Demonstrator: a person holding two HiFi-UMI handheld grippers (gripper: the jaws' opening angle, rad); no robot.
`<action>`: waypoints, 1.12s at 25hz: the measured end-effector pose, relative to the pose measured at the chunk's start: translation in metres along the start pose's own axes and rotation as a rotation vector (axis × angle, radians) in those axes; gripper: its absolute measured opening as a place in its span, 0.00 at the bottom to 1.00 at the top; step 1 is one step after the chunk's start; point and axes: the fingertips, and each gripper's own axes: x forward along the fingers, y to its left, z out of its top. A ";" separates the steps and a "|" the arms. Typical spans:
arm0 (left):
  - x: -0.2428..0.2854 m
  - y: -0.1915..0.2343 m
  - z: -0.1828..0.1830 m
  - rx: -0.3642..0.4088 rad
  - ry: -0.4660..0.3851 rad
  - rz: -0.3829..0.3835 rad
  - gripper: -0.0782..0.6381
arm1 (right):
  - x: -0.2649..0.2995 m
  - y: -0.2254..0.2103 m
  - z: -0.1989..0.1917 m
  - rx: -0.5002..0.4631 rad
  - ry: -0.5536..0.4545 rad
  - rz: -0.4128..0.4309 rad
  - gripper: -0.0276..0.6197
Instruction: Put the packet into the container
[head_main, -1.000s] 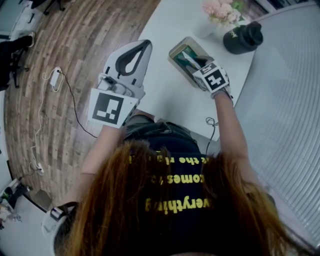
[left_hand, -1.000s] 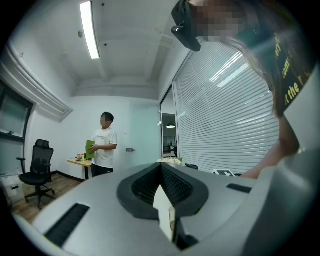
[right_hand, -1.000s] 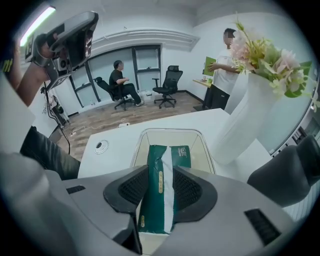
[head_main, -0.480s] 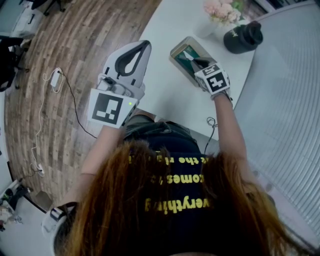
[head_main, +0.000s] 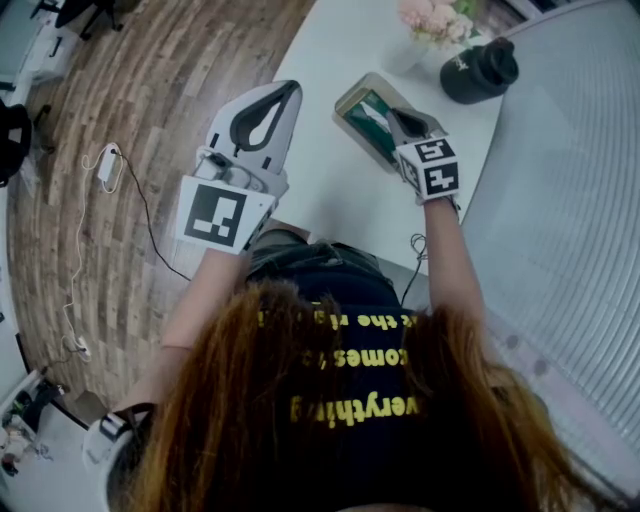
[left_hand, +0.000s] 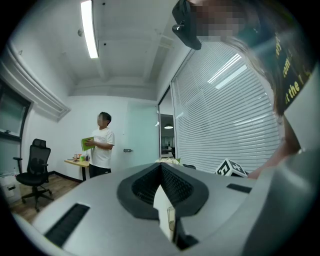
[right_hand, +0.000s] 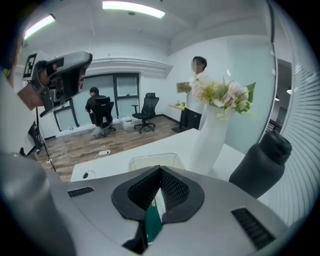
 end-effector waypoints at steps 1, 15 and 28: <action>0.001 -0.001 0.000 -0.001 0.000 -0.003 0.11 | -0.005 -0.002 0.006 0.007 -0.037 -0.015 0.08; 0.013 -0.009 0.006 0.012 -0.018 -0.032 0.11 | -0.074 -0.010 0.080 0.075 -0.402 -0.126 0.08; 0.023 -0.015 0.000 0.010 -0.014 -0.058 0.11 | -0.145 -0.004 0.115 0.110 -0.561 -0.182 0.08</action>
